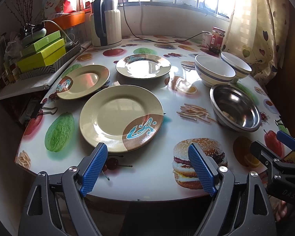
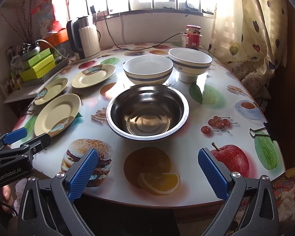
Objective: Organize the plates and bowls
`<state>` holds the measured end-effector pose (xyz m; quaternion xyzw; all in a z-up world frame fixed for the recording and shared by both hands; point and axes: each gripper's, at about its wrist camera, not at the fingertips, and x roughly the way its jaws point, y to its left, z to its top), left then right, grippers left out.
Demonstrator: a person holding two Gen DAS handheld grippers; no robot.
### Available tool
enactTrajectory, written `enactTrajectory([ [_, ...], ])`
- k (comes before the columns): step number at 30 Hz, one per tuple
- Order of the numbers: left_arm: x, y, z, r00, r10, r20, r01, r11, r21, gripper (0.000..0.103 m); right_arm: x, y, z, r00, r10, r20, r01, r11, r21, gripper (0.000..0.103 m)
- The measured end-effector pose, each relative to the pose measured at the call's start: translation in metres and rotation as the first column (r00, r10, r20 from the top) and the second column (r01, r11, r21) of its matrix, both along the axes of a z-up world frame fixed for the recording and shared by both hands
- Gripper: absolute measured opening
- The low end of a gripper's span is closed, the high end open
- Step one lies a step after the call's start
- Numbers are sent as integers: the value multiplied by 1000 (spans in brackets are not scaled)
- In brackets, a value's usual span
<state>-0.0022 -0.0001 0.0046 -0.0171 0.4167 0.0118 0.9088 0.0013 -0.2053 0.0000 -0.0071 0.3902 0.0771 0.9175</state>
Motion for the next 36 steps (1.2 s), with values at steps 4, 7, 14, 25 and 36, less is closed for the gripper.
enactTrajectory([
  [4,0,1,-1,1000,5,1,-5,1000,-4,85,0,-1,0,1000,-1,-1,1,1000,2,103],
  [7,0,2,0,1000,7,1,-7,1000,-5,85,0,-1,0,1000,-1,0,1,1000,1,103],
  [14,1,3,1,1000,5,5,-5,1000,-8,85,0,-2,3,1000,1,7,-1,1000,1,103],
  [25,4,37,14,997,67,44,-66,997,-31,85,10,17,30,993,68,97,-65,997,-29,103],
  [36,17,127,28,973,221,61,-218,975,-46,85,60,86,65,960,238,146,-245,969,32,103],
])
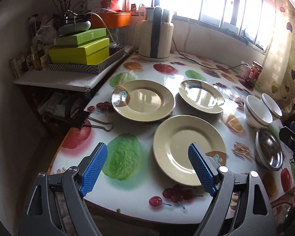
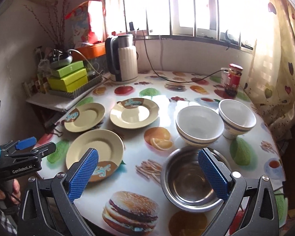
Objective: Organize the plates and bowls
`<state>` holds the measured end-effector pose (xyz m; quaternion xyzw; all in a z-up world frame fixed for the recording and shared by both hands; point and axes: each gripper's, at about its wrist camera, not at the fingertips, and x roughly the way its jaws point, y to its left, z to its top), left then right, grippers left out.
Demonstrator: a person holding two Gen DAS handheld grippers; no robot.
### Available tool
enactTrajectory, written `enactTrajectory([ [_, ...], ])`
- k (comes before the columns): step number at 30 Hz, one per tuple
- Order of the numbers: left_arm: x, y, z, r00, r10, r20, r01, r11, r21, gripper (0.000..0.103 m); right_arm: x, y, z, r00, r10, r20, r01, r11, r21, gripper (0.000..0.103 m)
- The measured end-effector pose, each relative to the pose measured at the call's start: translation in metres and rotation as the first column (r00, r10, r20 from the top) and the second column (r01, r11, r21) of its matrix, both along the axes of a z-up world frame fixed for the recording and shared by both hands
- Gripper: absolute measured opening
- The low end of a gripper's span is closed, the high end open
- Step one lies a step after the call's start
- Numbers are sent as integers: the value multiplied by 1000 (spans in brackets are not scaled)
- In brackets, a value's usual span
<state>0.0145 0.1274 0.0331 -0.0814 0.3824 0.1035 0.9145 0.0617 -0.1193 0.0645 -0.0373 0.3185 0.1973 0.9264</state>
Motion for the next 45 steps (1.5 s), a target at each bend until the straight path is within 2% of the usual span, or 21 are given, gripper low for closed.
enactTrajectory([
  [3,9,22,3,1000,20,2,-20,1000,3,85,19,24,3,999,41,-2,-41,999,16,103],
  [8,26,48,8,999,41,7,-41,999,3,84,54,62,-1,992,109,-68,-104,992,72,102],
  [12,43,61,2,999,35,-15,-36,999,-21,75,74,93,-11,982,150,-117,-142,987,76,99],
  [14,49,66,-2,999,31,-21,-32,998,-48,75,83,107,-17,974,181,-139,-171,982,75,97],
  [18,64,76,-10,999,32,-40,-35,998,-56,74,102,126,-29,960,200,-195,-190,979,66,87],
  [20,72,82,-15,999,22,-49,-25,996,-81,62,112,130,-35,952,204,-229,-193,979,69,83],
  [21,75,86,-17,998,17,-54,-22,995,-101,57,116,133,-38,946,211,-247,-198,977,75,75],
  [22,79,88,-19,998,15,-55,-22,993,-115,57,121,135,-41,941,218,-258,-204,976,81,68],
  [25,88,93,-24,998,22,-65,-30,993,-115,57,131,143,-51,927,242,-287,-226,970,87,62],
  [30,103,102,-33,996,21,-81,-30,993,-111,53,143,157,-68,901,272,-337,-260,962,84,60],
  [34,113,111,-44,994,39,-107,-53,989,-138,44,152,162,-80,889,265,-372,-247,964,98,40],
  [41,124,121,-51,993,53,-106,-69,986,-149,44,161,168,-88,882,267,-389,-241,964,114,38],
  [43,128,123,-54,992,55,-114,-72,986,-151,44,165,168,-91,880,254,-401,-225,967,117,32],
  [45,133,126,-58,991,49,-122,-70,983,-172,43,169,168,-94,874,253,-415,-219,967,128,30],
])
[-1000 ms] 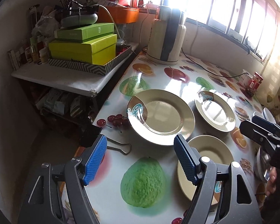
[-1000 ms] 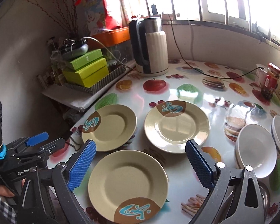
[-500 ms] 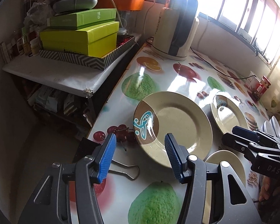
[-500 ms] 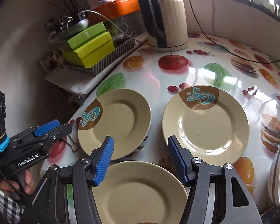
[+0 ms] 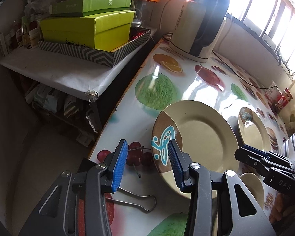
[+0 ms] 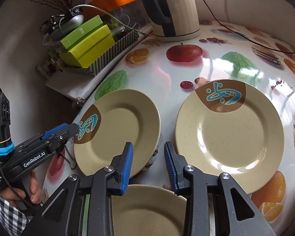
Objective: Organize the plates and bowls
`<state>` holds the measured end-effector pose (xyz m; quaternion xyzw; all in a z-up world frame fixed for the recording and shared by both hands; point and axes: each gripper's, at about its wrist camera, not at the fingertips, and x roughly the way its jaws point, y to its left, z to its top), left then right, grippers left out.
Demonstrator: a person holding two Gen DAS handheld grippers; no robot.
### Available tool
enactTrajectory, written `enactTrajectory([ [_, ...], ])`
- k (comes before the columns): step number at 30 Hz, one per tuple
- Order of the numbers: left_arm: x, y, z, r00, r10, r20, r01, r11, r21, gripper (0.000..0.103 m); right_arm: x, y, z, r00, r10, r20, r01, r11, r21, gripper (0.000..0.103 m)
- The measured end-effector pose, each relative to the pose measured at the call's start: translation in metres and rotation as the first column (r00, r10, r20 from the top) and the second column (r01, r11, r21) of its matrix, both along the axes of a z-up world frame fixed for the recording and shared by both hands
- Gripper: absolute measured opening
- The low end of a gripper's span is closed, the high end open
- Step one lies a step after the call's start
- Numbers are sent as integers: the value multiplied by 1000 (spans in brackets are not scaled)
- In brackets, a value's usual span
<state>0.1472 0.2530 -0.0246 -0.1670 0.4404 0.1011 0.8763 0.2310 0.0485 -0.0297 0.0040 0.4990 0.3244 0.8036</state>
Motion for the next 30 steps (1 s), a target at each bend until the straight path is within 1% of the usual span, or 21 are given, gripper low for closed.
enactTrajectory([
  [1,2,1,-2,1000,0,-4,0,1000,-7,38,1,0,-1,1000,-2,-7,2,1000,4,30],
  [2,4,1,-3,1000,-6,-5,6,1000,-9,36,2,0,-1,1000,-2,-8,2,1000,8,29],
  [4,7,1,-6,1000,-8,-12,8,1000,-12,36,4,1,-2,1000,0,-7,0,1000,10,28],
  [6,8,3,-8,1000,-7,-12,6,999,-46,36,7,1,-3,1000,0,-15,0,1000,14,26],
  [8,9,2,-8,1000,-10,-13,9,999,-37,35,9,1,-5,1000,-3,-20,3,1000,16,25],
  [9,10,1,-8,1000,-11,-14,10,999,-34,35,10,2,-5,1000,-3,-23,4,1000,18,23],
  [10,11,1,-8,1000,-13,-15,12,999,-39,35,11,2,-6,1000,-5,-27,6,1000,19,21],
  [12,12,0,-9,1000,-17,-15,16,999,-43,34,13,1,-7,999,-7,-38,8,1000,29,20],
  [15,15,-3,-8,999,-33,-9,33,999,-43,23,15,1,-9,999,-7,-49,9,999,40,17],
  [16,16,-5,-7,999,-34,-10,33,999,-39,22,16,1,-9,999,-7,-52,10,999,45,16],
  [23,18,-6,-7,1000,-24,-13,23,999,-31,22,17,-3,-10,998,-14,-67,18,997,70,15],
  [30,18,-7,-5,1000,-18,-12,18,1000,-21,22,16,-3,-10,998,-14,-54,18,997,71,15],
])
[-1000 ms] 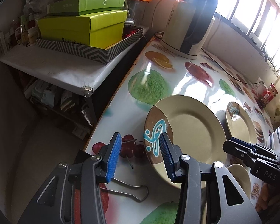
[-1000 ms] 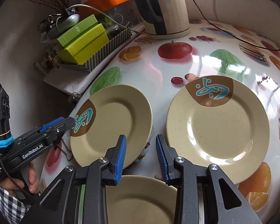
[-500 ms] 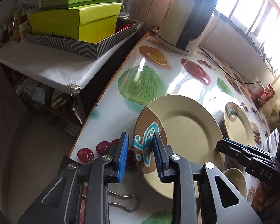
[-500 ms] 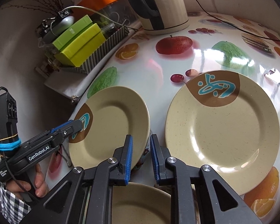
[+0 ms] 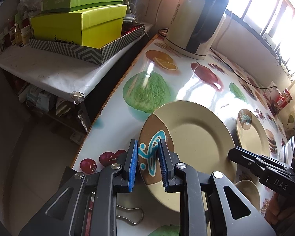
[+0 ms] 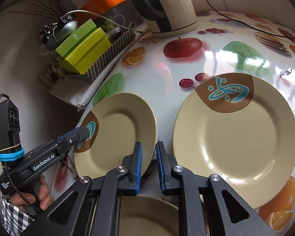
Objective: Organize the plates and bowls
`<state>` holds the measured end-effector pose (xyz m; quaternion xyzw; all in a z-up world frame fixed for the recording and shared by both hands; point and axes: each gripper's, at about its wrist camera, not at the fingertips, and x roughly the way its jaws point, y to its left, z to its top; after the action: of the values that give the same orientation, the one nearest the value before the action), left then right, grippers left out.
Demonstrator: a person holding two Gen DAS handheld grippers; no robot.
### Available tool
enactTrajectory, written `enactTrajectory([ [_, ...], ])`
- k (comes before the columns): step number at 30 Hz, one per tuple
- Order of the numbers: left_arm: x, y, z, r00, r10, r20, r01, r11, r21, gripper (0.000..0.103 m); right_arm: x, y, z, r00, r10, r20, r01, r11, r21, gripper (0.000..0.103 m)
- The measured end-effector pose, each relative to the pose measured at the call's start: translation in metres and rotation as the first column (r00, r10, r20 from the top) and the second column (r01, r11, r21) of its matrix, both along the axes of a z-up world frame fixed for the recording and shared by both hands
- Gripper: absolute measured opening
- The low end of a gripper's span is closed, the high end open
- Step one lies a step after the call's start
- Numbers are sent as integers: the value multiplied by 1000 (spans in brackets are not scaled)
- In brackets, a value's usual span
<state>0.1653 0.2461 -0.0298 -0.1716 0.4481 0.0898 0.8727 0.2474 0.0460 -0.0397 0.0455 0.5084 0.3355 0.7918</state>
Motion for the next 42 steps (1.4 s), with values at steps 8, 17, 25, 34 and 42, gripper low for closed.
enactTrajectory([
  [8,1,-7,9,1000,-18,21,18,1000,21,22,0,-8,4,1000,-20,15,19,1000,23,15],
  [17,-3,-17,23,998,-39,50,37,999,29,22,-5,-22,20,998,-40,45,38,998,49,15],
  [25,-12,-33,37,995,-63,77,61,998,29,22,-18,-39,35,996,-60,68,56,997,61,15],
  [34,-26,-55,47,991,-96,99,93,995,29,22,-36,-65,50,992,-91,92,85,994,70,15],
  [42,-40,-76,52,987,-118,105,116,993,22,22,-53,-86,58,989,-105,101,98,993,74,15],
])
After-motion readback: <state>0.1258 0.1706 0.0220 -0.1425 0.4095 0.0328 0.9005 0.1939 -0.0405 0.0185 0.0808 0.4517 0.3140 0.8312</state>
